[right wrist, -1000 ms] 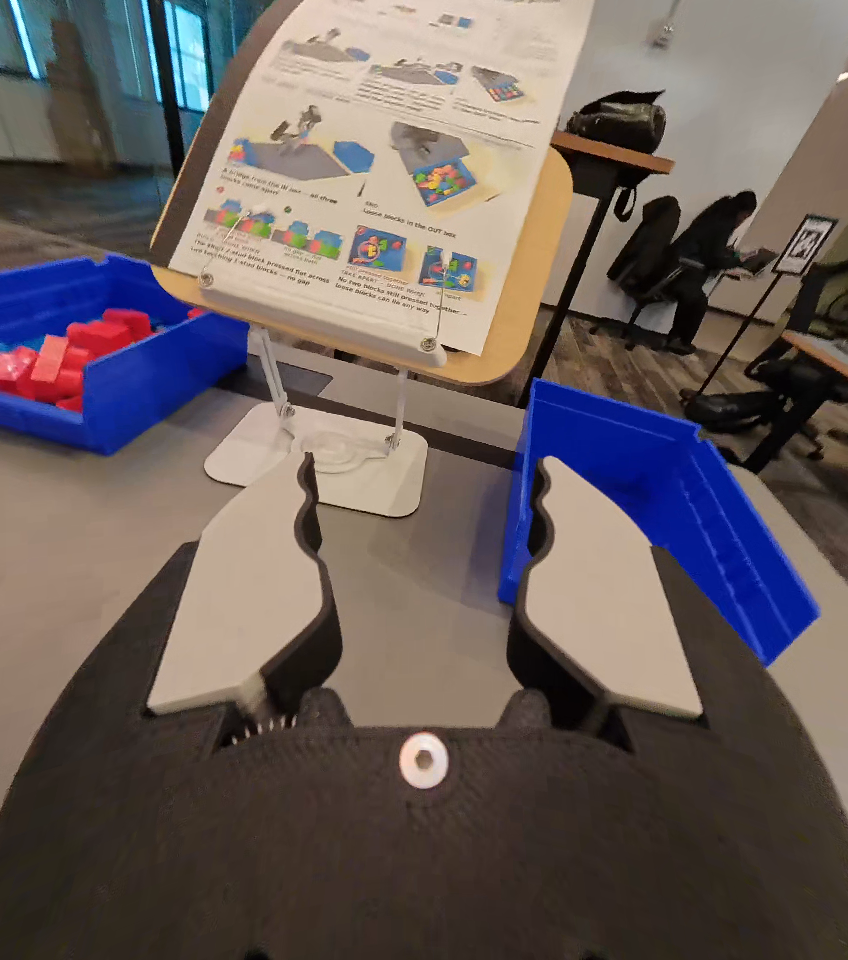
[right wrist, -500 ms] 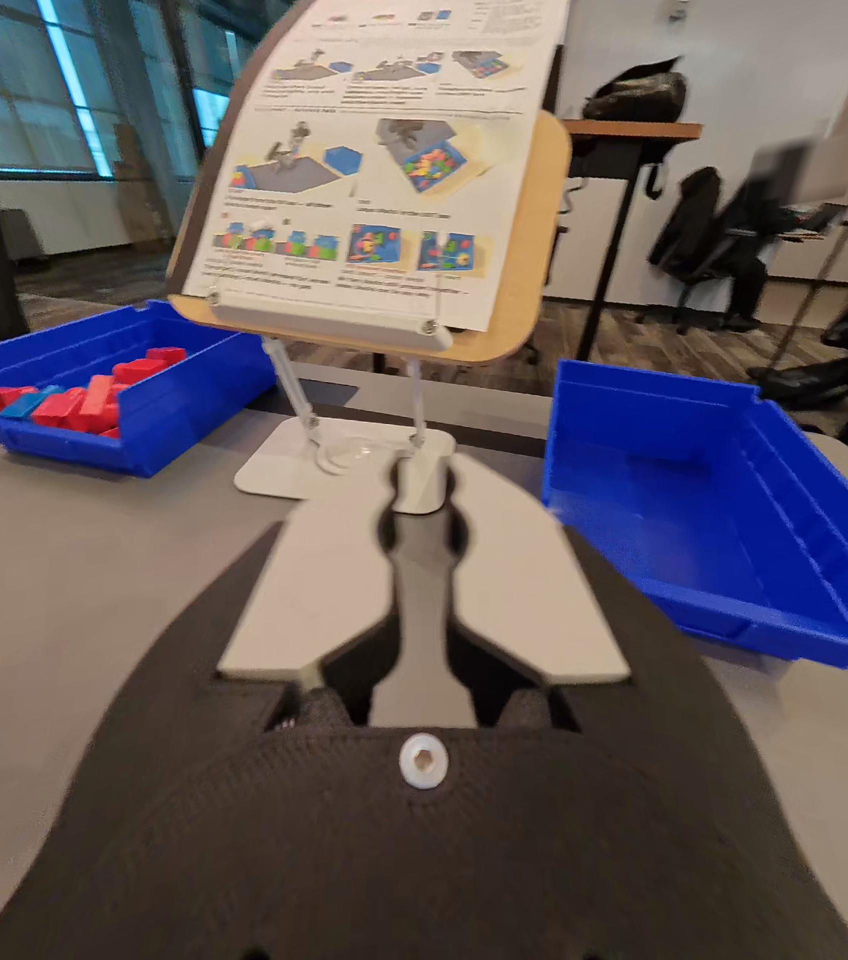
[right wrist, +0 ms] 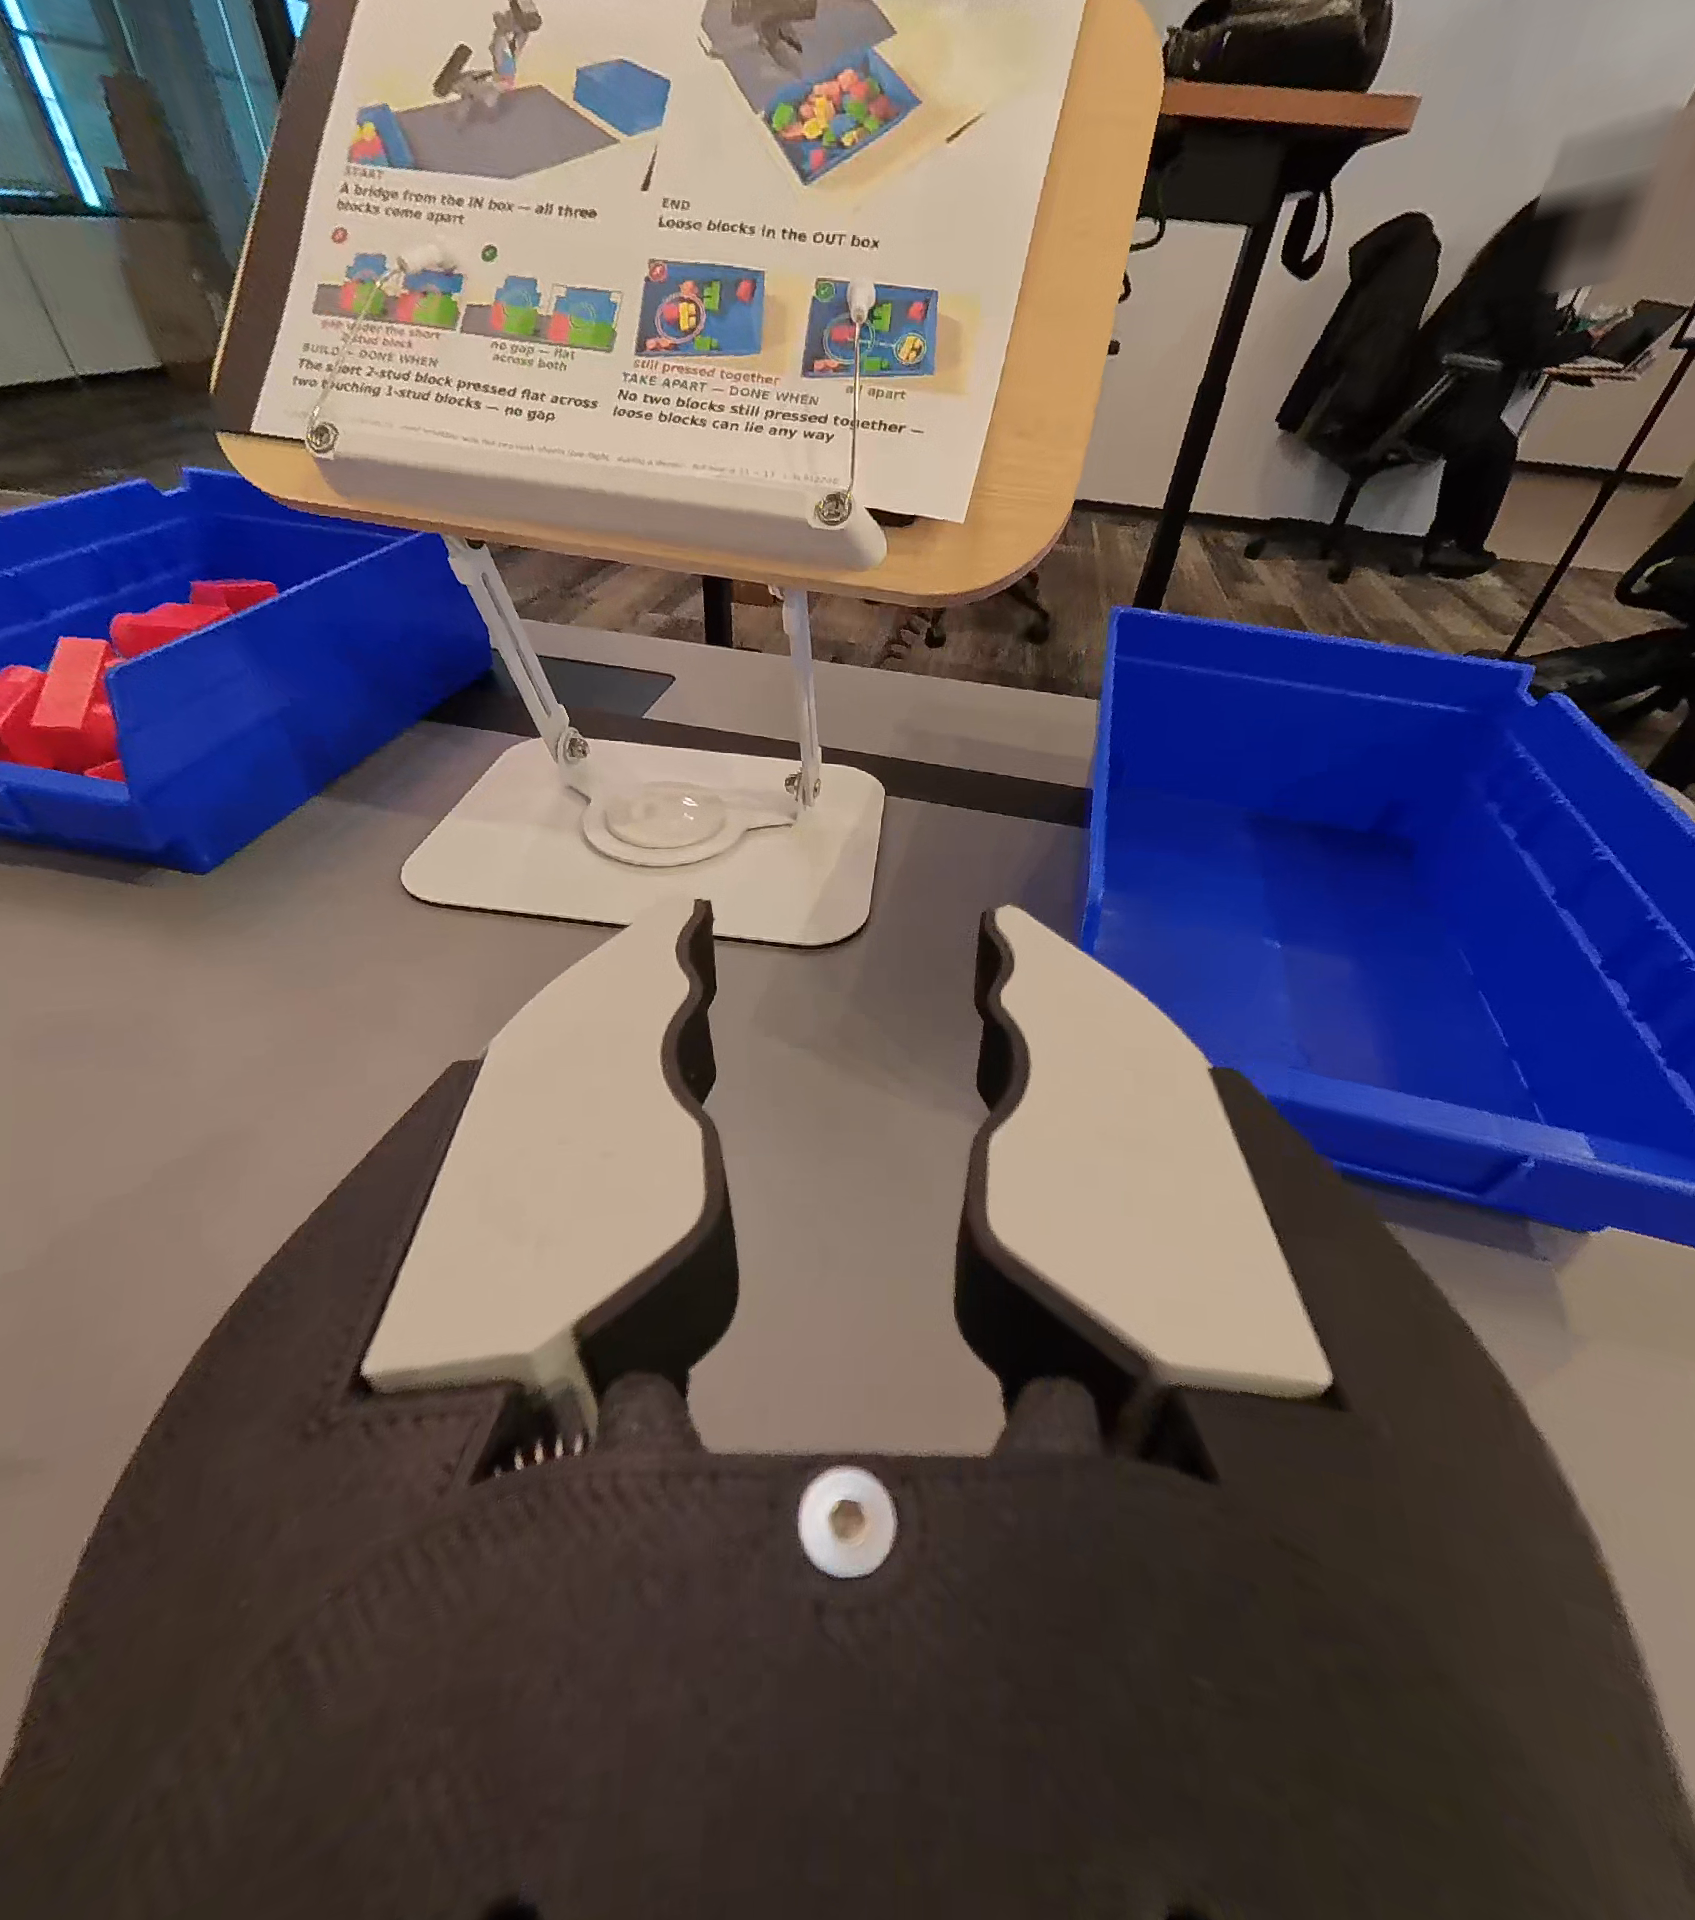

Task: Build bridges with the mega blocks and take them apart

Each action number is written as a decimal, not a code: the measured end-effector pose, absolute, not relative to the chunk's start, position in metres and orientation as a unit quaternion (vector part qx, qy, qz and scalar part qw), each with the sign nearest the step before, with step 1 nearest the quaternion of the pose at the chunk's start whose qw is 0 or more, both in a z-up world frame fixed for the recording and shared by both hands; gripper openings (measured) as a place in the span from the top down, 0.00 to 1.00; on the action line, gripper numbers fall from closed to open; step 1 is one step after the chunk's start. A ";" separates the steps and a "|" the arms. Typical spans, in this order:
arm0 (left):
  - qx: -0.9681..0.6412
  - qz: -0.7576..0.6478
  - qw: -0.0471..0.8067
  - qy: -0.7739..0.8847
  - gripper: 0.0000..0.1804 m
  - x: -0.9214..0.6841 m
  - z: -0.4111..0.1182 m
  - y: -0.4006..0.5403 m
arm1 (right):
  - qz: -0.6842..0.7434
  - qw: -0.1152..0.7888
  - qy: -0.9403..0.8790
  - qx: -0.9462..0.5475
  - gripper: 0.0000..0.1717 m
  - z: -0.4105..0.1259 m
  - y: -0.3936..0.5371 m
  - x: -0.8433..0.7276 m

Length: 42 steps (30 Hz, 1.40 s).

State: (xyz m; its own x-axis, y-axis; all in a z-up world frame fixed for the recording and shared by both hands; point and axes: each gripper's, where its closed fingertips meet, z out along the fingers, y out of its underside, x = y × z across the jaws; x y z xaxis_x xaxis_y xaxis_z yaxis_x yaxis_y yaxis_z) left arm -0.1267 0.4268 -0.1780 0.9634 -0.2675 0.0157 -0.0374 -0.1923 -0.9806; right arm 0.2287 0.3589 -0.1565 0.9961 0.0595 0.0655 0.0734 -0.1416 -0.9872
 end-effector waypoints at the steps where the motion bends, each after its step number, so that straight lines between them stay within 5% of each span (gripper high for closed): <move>1: -0.770 -0.090 0.623 0.099 0.55 -0.127 -0.180 0.427 | -0.002 0.652 -0.043 -0.757 0.71 -0.158 0.360 0.229; 9: -0.772 -0.079 0.623 0.099 0.54 -0.131 -0.185 0.430 | -0.009 0.647 -0.054 -0.761 0.72 -0.163 0.361 0.226; 12: -0.753 -0.072 0.643 0.119 0.65 -0.130 -0.173 0.427 | -0.006 0.646 -0.072 -0.760 0.79 -0.164 0.360 0.223; 16: -0.733 -0.089 0.657 0.149 1.00 -0.137 -0.157 0.426 | -0.005 0.652 -0.097 -0.752 1.00 -0.162 0.356 0.220; 20: -0.740 -0.057 0.659 0.124 1.00 -0.168 -0.150 0.440 | -0.013 0.655 -0.099 -0.749 0.92 -0.157 0.357 0.221; 24: -0.748 -0.024 0.654 0.110 0.69 -0.186 -0.143 0.463 | -0.019 0.659 -0.120 -0.742 0.79 -0.144 0.361 0.216; 27: -0.754 -0.057 0.640 0.136 0.70 -0.173 -0.143 0.483 | -0.026 0.670 -0.157 -0.725 0.80 -0.130 0.368 0.213; 32: -0.792 -0.051 0.586 0.163 0.56 -0.159 -0.166 0.530 | 0.019 0.655 -0.198 -0.729 0.80 -0.144 0.384 0.209; 42: -0.793 -0.070 0.580 0.173 0.55 -0.144 -0.172 0.573 | 0.054 0.643 -0.248 -0.723 0.78 -0.167 0.426 0.157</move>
